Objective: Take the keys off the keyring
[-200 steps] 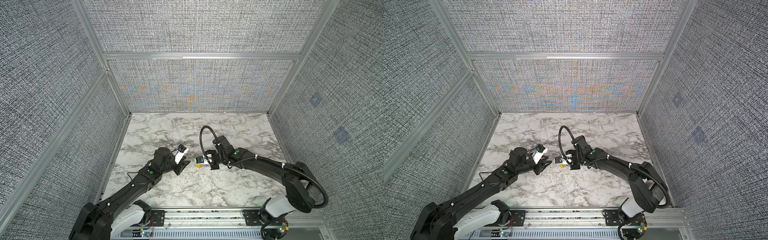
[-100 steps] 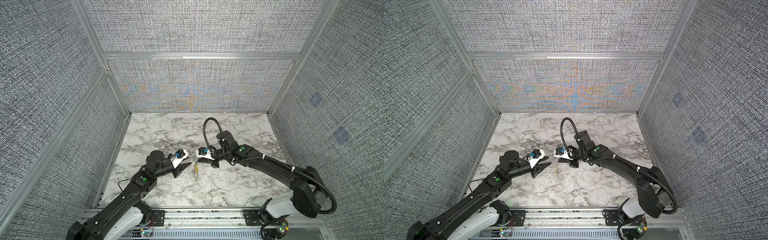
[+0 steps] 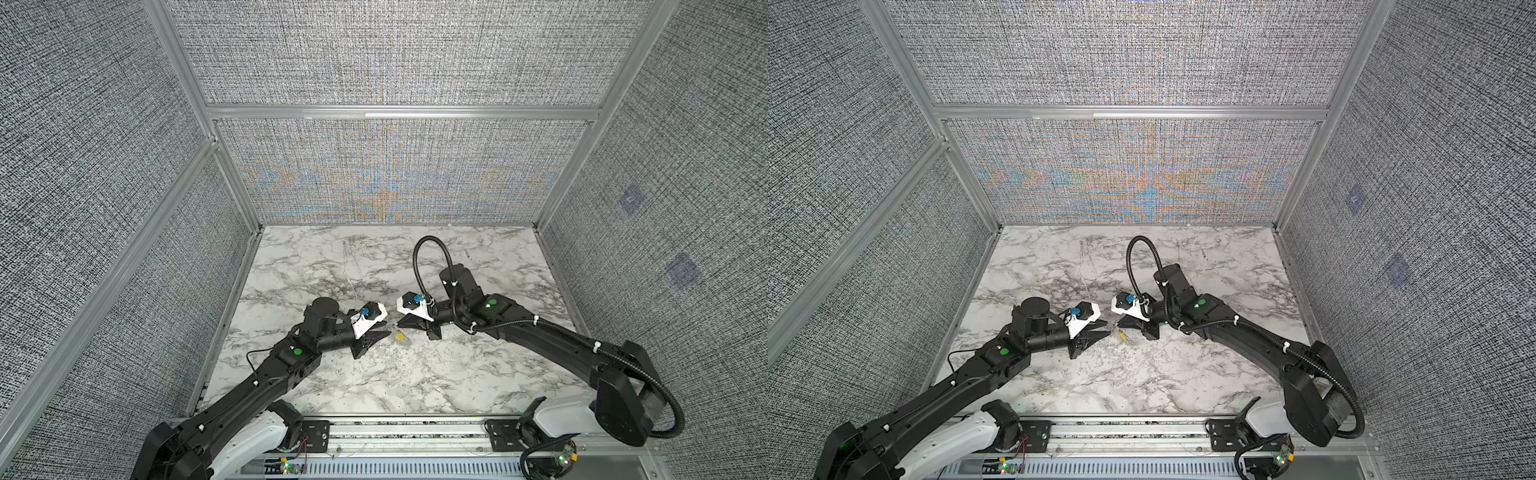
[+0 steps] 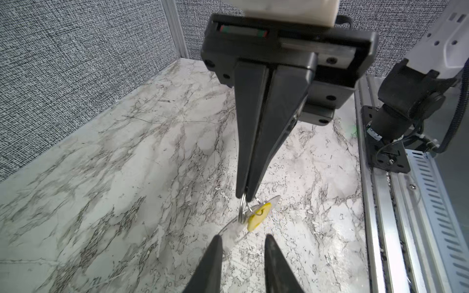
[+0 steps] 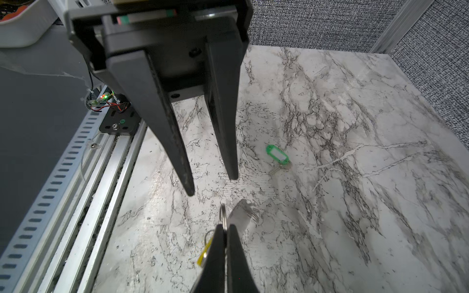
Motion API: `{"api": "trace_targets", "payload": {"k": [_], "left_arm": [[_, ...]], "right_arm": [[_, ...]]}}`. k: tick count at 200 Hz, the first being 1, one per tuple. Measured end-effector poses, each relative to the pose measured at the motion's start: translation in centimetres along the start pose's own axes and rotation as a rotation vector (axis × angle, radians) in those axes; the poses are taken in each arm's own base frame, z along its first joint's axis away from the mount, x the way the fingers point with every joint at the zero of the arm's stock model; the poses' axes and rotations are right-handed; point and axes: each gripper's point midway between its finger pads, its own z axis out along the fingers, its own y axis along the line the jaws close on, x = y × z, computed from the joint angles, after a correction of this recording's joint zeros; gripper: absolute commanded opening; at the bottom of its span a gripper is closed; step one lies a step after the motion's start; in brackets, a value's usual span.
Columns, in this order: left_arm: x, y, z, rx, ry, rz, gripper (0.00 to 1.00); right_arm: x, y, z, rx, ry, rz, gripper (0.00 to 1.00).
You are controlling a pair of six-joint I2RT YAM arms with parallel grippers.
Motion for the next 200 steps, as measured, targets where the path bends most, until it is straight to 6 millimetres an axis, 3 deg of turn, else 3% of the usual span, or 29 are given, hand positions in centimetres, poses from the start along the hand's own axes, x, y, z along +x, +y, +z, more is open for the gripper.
{"api": "trace_targets", "payload": {"k": [101,145,174,200], "left_arm": [[-0.6,-0.2,1.3,0.013,0.0,0.029,0.15],[-0.7,-0.3,1.4,0.011,-0.016,0.016,0.0],[-0.7,-0.3,1.3,0.011,-0.022,0.01,0.0],[-0.6,-0.5,1.3,0.015,-0.025,-0.002,0.0]], "right_arm": [[-0.4,0.3,-0.1,-0.016,-0.019,0.018,0.01],[-0.4,0.3,-0.1,-0.018,-0.023,0.02,0.02],[-0.5,0.3,-0.1,-0.017,-0.025,0.019,0.09],[-0.7,0.1,-0.1,-0.006,-0.032,0.02,0.25]]}}
